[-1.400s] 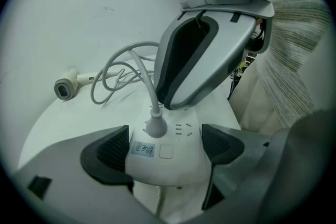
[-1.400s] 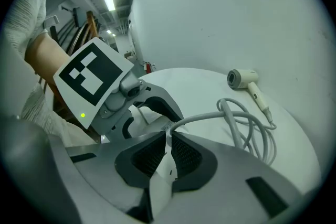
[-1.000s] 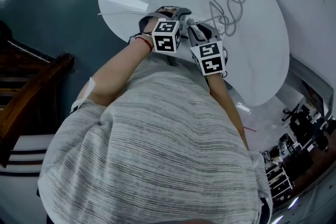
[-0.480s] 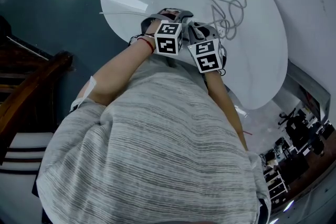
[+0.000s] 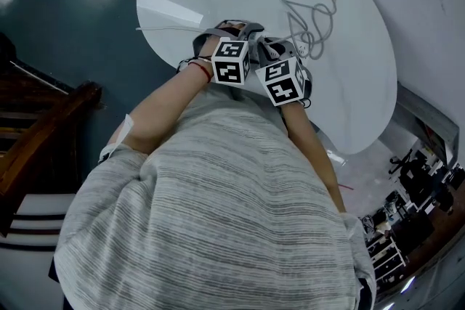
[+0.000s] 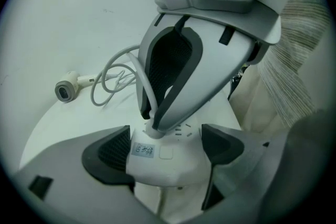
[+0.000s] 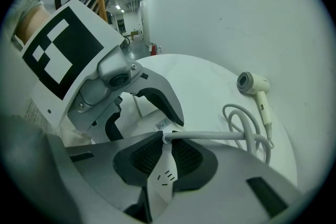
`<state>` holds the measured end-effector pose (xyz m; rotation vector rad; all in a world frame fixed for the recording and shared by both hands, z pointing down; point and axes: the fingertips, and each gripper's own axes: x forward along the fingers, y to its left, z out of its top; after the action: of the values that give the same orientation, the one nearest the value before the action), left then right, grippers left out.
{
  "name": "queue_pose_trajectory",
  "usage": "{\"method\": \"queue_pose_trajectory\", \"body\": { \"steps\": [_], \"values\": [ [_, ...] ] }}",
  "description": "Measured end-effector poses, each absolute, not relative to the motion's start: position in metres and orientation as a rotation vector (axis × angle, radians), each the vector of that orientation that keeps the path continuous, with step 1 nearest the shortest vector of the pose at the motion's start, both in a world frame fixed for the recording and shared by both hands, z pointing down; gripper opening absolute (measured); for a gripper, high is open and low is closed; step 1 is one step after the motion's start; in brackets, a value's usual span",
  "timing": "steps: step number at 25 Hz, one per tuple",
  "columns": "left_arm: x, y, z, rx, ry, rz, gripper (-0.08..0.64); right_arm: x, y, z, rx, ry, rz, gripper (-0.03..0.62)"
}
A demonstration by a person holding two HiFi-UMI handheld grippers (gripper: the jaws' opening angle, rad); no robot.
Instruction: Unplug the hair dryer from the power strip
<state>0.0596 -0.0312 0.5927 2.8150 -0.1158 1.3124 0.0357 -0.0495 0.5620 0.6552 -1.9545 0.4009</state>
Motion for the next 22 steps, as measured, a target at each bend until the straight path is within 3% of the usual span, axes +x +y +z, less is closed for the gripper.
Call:
{"method": "queue_pose_trajectory", "body": {
  "steps": [22],
  "values": [
    [0.0595,-0.03,0.5934,2.792,-0.104,1.31,0.422,0.0356,-0.0466,0.5573,0.646,-1.908,0.42,0.052]
  ]
}}
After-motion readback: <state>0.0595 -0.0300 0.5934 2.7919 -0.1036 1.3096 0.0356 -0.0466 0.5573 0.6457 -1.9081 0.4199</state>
